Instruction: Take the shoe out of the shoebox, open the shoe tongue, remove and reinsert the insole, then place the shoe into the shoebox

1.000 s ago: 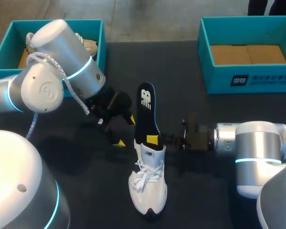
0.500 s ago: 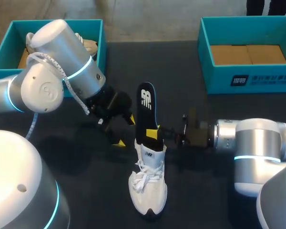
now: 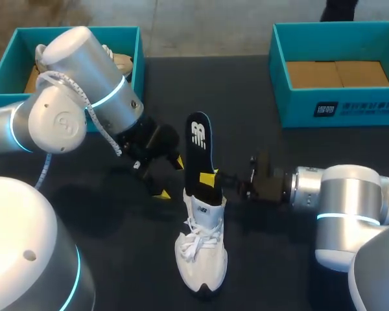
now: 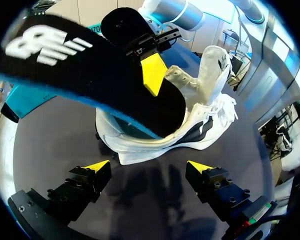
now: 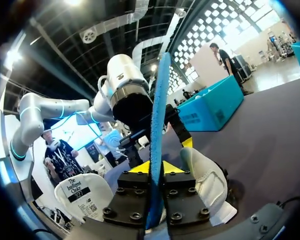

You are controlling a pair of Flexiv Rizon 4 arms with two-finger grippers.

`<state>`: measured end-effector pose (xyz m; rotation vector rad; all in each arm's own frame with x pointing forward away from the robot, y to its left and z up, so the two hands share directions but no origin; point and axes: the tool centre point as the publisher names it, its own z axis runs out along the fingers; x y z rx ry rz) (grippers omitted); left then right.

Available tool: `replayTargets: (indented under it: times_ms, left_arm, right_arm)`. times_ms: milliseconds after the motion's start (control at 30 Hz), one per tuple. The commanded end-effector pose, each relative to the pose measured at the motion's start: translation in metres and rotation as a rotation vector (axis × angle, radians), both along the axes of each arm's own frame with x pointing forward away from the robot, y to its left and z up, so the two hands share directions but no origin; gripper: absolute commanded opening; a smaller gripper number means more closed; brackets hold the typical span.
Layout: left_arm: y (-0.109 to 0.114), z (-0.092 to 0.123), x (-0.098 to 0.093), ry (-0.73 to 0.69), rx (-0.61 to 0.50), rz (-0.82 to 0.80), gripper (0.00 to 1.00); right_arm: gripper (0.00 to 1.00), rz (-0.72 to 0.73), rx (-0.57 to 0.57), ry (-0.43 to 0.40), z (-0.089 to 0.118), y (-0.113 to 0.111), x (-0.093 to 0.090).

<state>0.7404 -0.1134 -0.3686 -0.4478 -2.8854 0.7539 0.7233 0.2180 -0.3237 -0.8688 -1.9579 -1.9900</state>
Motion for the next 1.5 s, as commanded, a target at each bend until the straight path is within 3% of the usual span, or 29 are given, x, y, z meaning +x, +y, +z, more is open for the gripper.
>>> replayTargets:
  times_ms: [33,800,1100,1167,1233,1500]
  left_arm:
    - [0.0,0.0,-0.001,-0.002,0.003,0.001,1.0]
    - [0.0,0.0,-0.001,-0.002,0.003,0.001,1.0]
    - [0.0,0.0,-0.001,-0.002,0.003,0.001,1.0]
    - [0.0,0.0,-0.001,-0.002,0.003,0.001,1.0]
    - [0.0,0.0,-0.001,-0.002,0.003,0.001,1.0]
    - [0.0,0.0,-0.001,-0.002,0.003,0.001,1.0]
  right_arm:
    - [0.0,-0.024,0.006,-0.004,-0.001,0.002,-0.003]
    - [0.0,0.033,-0.045,0.13,-0.029,-0.001,-0.027]
    - [0.0,0.055,-0.033,0.106,-0.024,0.006,-0.028]
    - [0.23,0.059,-0.03,0.091,-0.021,0.008,-0.027]
    - [0.36,0.061,-0.035,0.08,-0.015,0.009,-0.024]
    - [0.33,0.094,-0.109,0.071,0.003,0.011,-0.012]
